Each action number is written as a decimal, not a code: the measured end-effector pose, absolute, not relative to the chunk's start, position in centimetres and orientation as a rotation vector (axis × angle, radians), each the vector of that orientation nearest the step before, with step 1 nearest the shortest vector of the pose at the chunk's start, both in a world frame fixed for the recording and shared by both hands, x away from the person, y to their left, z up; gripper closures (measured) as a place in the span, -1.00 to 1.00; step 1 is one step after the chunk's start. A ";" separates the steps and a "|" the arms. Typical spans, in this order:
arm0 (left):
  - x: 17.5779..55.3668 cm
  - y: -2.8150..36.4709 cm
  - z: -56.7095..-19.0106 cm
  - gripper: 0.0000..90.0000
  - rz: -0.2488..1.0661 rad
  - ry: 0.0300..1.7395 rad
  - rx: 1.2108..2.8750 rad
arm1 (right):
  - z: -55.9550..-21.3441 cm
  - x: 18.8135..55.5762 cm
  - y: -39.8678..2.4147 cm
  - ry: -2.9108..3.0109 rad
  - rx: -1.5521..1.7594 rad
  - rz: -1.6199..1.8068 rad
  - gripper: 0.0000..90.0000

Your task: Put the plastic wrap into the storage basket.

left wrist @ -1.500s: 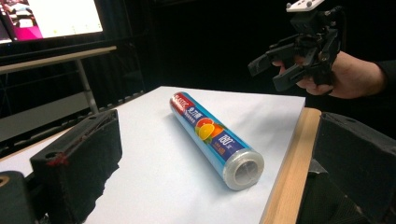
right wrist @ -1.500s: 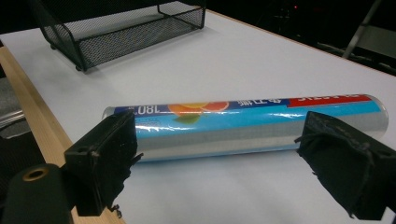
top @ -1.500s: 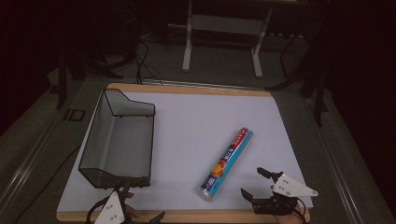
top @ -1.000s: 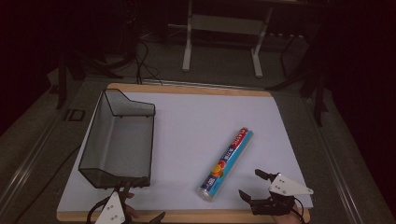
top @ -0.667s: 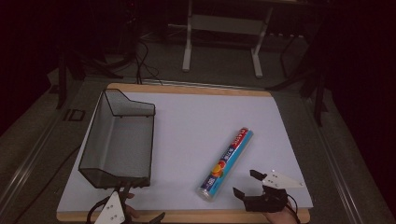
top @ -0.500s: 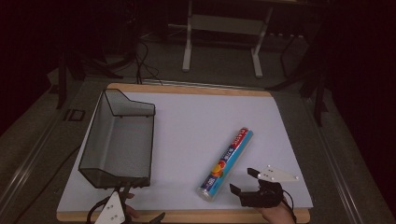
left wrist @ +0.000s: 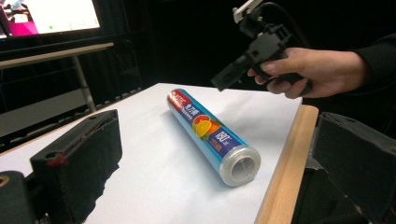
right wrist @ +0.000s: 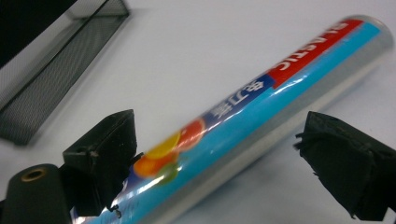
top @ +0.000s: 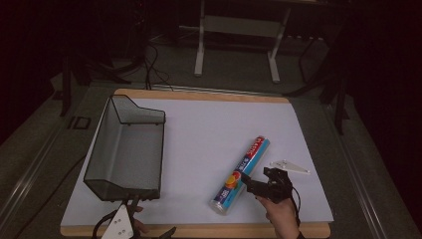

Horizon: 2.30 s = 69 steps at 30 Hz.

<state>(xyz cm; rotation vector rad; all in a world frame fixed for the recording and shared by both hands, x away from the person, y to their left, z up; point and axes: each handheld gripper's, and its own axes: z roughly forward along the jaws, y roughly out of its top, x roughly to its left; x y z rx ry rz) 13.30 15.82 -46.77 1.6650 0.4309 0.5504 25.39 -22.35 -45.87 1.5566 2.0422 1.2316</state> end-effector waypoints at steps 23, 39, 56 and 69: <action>13.2 15.7 -46.8 -0.95 0.561 0.422 1.674 | -46.6 29.3 -17.8 1.676 1.913 0.992 -0.76; 13.0 15.5 -46.8 -0.95 0.569 0.413 1.683 | -47.0 31.7 -17.5 1.530 2.039 0.884 -0.76; 12.8 15.5 -46.7 -0.95 0.574 0.411 1.681 | -49.5 33.7 -19.4 1.522 2.418 0.776 -0.76; 12.8 15.3 -46.8 -0.95 0.572 0.408 1.700 | -50.9 33.4 -18.5 1.663 2.465 0.812 -0.46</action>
